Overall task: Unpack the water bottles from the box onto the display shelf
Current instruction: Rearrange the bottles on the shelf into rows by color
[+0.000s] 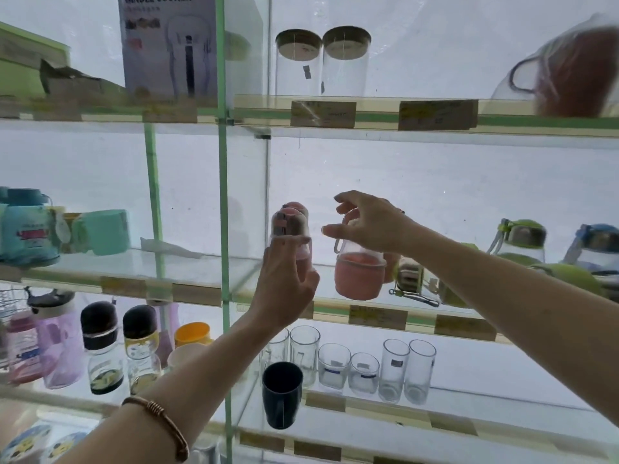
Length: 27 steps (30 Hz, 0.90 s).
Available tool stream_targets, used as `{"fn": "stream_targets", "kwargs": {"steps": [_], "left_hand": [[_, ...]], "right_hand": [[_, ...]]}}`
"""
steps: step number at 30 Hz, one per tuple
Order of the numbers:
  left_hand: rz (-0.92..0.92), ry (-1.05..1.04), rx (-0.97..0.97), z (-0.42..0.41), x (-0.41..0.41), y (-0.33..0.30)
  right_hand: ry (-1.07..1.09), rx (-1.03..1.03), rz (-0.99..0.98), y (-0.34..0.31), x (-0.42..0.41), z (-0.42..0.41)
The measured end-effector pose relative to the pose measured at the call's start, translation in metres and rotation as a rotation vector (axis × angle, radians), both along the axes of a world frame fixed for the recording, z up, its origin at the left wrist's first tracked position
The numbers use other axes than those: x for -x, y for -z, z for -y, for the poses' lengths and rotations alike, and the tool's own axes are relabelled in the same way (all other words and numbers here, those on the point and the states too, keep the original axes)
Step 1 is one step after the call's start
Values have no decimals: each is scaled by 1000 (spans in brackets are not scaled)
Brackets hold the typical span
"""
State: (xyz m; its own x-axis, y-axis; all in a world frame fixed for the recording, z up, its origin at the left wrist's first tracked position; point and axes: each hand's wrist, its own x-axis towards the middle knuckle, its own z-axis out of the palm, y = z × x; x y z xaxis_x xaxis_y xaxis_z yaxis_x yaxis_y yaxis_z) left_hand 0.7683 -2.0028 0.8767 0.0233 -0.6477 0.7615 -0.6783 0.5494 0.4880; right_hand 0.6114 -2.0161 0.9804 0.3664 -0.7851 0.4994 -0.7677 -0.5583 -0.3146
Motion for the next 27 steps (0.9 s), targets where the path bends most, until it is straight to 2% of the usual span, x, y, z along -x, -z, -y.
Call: {"fn": "stream_targets", "kwargs": {"steps": [3,7,15,23,27], "left_hand": [[118,43,0,2,18,-7],[47,151,-121,11,44,-22],[72,103,-196,54,82,-42],[-16,55,-261,90,96,-35],[-122,125,-262,99,97,-29]], "right_hand": [[24,4,-25,-3,13,-8],[78,-1,-55,-10,41,-7],[129,-57,-29,-5,84,30],[174,-102,-90,-2,109,86],[159,-131,-93,7,109,105]]}}
